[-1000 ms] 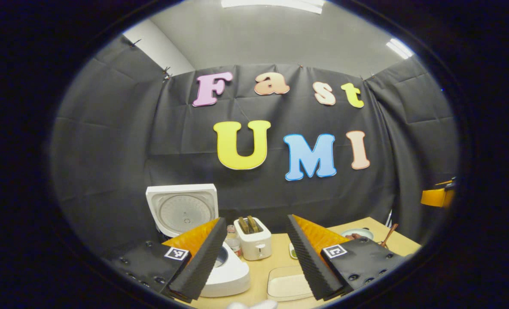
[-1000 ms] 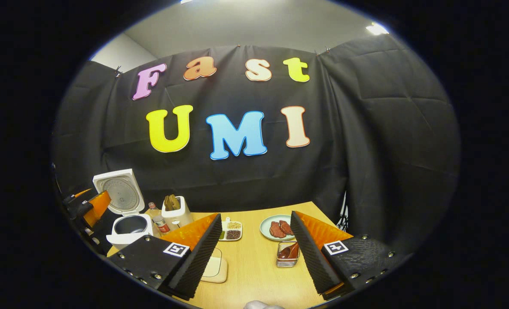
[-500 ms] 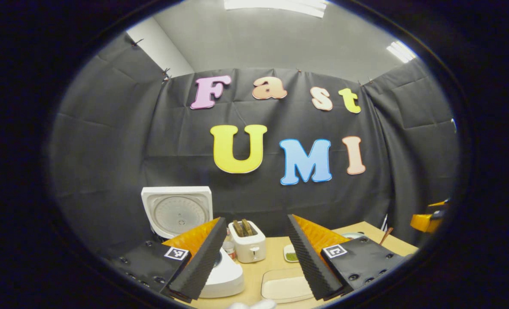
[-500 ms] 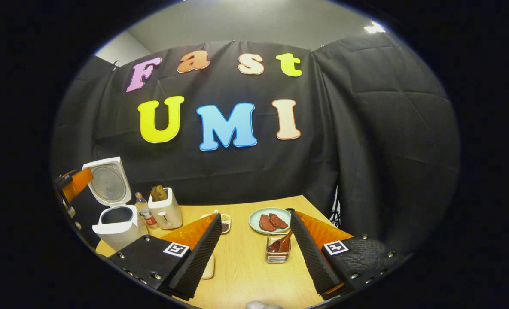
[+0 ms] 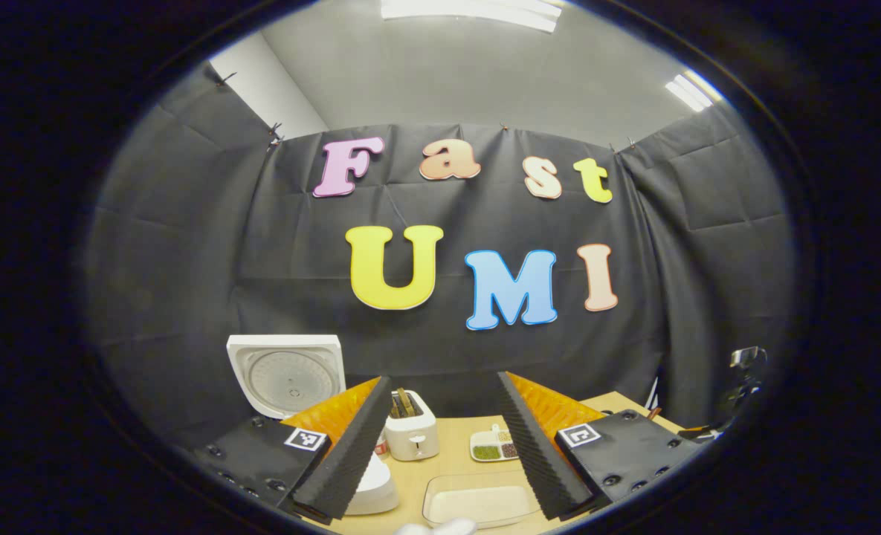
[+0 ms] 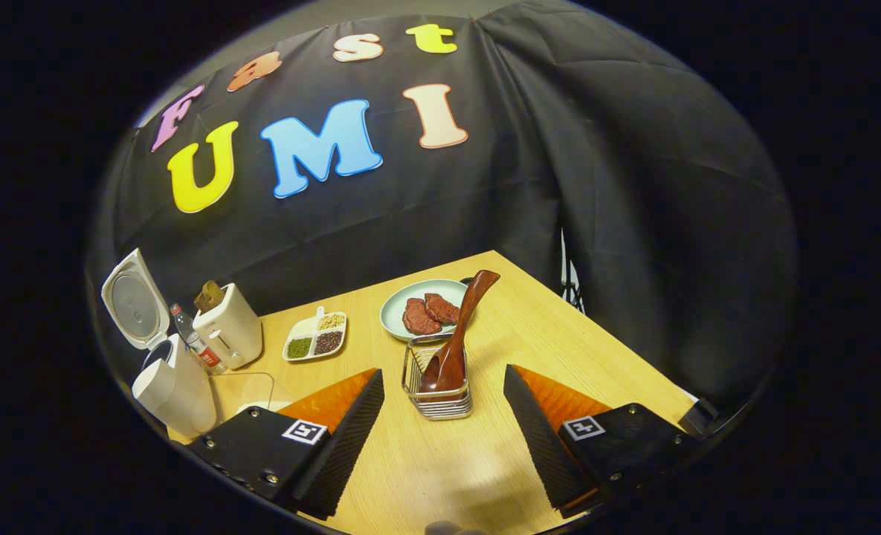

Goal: Close the left gripper, press the button to open the rice cooker; take a wooden spoon from the chopstick holder with the right hand, scoop a spoonful of rice and pour it into the rice cooker, then put the wooden spoon back into the chopstick holder.

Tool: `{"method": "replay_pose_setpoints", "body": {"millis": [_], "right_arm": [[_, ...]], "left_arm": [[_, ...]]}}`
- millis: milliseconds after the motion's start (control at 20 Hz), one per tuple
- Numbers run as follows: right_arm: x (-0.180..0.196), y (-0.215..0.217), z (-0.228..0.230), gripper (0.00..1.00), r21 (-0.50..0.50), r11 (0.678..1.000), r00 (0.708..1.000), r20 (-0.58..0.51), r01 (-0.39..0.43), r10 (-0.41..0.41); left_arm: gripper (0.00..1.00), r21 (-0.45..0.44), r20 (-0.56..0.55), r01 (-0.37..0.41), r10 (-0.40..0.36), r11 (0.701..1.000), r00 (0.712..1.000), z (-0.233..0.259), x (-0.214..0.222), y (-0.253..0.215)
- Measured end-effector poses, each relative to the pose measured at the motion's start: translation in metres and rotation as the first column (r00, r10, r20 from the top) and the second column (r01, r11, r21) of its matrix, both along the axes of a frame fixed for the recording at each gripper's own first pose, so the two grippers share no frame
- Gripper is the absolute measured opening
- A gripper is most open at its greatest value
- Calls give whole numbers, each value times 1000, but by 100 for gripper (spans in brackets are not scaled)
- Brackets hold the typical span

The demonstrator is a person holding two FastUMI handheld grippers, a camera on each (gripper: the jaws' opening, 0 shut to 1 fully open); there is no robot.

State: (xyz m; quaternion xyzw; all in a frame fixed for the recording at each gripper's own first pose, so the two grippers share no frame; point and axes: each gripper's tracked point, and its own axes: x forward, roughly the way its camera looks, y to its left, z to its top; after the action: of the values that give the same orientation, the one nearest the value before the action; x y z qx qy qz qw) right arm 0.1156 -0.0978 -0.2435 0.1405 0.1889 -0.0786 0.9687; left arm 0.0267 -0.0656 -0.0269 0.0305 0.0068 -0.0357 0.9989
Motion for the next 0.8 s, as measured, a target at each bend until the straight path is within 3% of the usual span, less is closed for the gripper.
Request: {"method": "replay_pose_setpoints", "body": {"millis": [350, 500, 750, 800], "right_arm": [[109, -29, -36, 99, 143, 990, 998, -62, 17, -8], [131, -34, -44, 99, 193, 981, 996, -84, 14, 3], [137, -36, -46, 96, 220, 976, 996, -86, -6, 26], [141, -35, -49, 89, 225, 974, 995, -97, -4, 26]], "left_arm": [[96, 40, -34, -75, 77, 996, 996, -7, 12, -10], [96, 59, -40, -104, 106, 993, 994, -7, 14, -13], [99, 65, -51, -130, 133, 989, 990, -12, 16, -15], [99, 67, -52, -133, 137, 989, 989, -12, 16, -16]]}}
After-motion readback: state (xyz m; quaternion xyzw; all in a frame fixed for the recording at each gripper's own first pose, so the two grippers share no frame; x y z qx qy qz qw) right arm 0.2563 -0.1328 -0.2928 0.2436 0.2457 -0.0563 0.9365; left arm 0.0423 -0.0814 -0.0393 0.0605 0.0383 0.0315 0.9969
